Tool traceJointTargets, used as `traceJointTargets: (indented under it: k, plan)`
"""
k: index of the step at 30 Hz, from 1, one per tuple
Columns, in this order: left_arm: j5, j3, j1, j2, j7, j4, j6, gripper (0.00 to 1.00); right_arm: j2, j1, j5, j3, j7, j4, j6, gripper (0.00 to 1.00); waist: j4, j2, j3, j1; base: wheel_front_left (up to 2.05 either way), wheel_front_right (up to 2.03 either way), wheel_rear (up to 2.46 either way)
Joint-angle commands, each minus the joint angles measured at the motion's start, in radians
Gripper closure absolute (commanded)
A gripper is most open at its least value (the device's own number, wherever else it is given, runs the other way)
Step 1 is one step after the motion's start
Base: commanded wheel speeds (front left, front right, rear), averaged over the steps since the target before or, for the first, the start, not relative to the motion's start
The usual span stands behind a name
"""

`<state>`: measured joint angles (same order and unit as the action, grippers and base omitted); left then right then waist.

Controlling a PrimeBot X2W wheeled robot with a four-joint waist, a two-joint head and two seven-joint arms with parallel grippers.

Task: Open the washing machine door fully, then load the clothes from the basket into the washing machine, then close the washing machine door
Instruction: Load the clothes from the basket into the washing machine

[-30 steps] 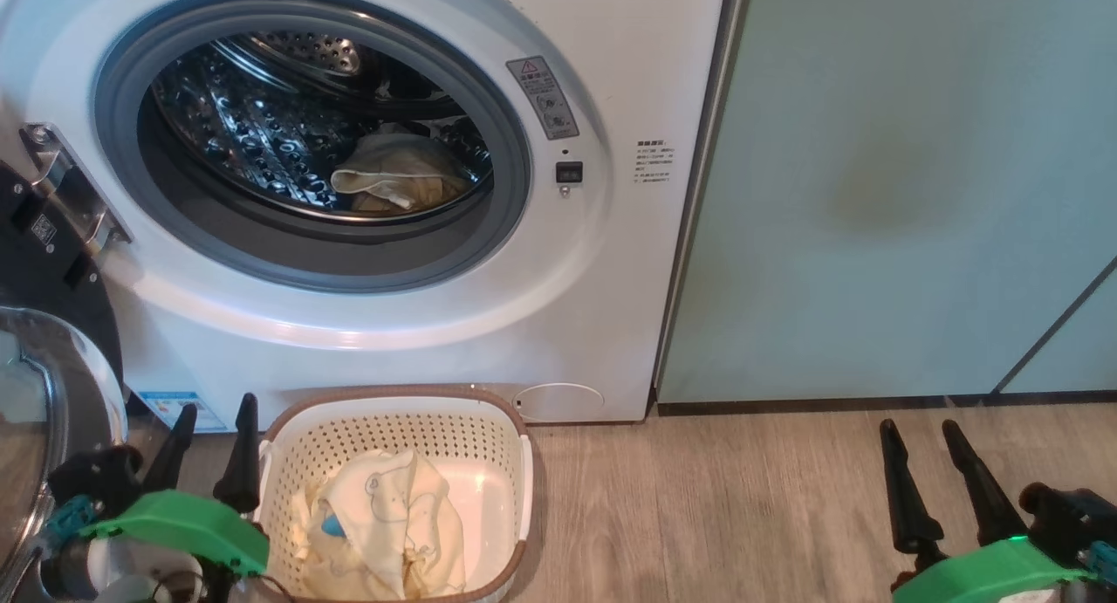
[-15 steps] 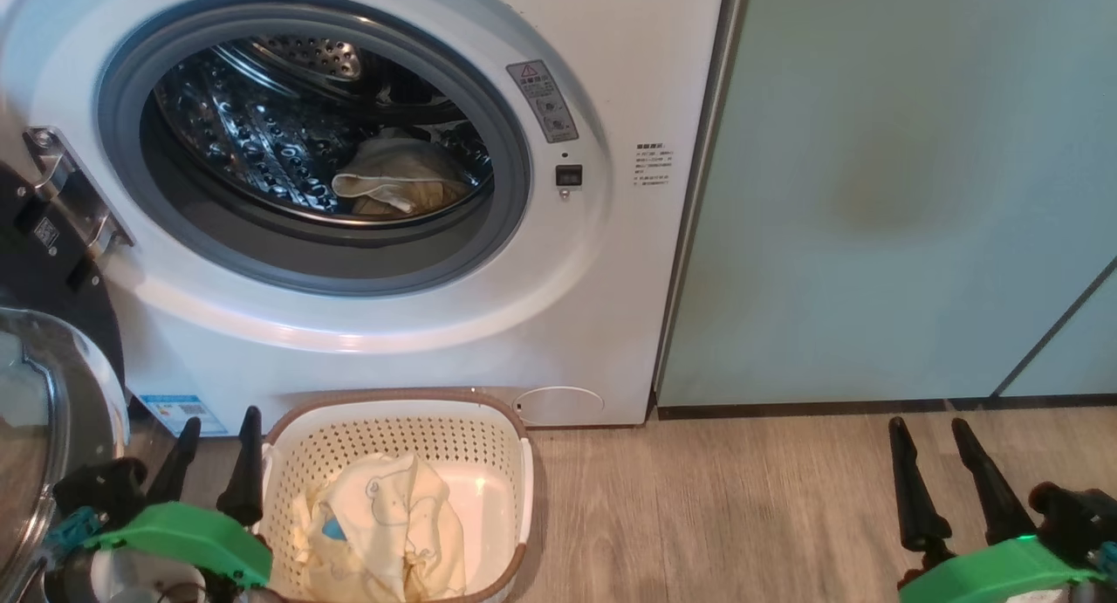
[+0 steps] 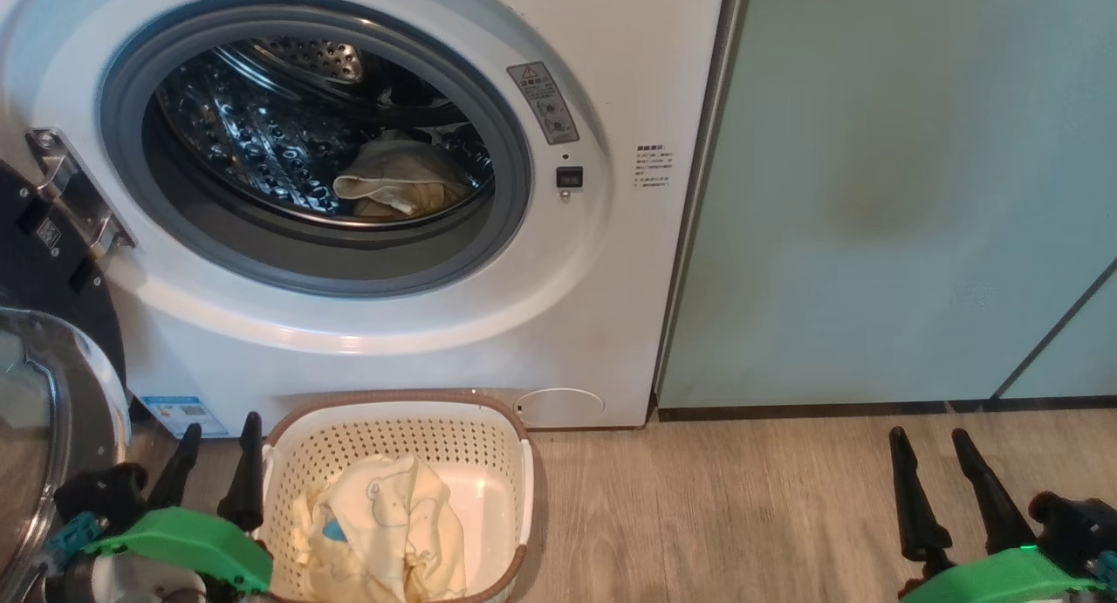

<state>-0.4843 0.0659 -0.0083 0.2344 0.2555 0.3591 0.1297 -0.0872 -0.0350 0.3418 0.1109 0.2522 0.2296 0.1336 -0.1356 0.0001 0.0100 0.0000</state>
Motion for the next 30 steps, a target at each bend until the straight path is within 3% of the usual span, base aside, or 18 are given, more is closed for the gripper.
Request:
traceJointTargets:
  k: [1, 22, 30]
  plan:
    - [0.004, 0.045, -0.036, 0.02, 0.006, -0.025, 0.001, 0.0, -0.008, 0.028, -0.005, 0.019, 0.01, -0.029, -0.003, 0.0, 0.0, -0.0001, 0.0, 0.0, 0.0, 0.0, 0.0]
    - [0.006, 0.037, -0.029, 0.003, 0.006, -0.009, 0.001, 0.0, -0.008, 0.038, -0.005, 0.028, 0.01, -0.03, -0.003, 0.0, -0.019, -0.0001, 0.006, 0.0, 0.0, 0.0, 0.0]
    - [-0.024, -0.059, -0.077, -0.006, 0.006, 0.185, 0.001, 0.0, -0.011, 0.063, -0.003, 0.041, 0.01, -0.038, -0.003, 0.0, -0.051, -0.0001, 0.061, 0.0, 0.0, 0.0, 0.0]
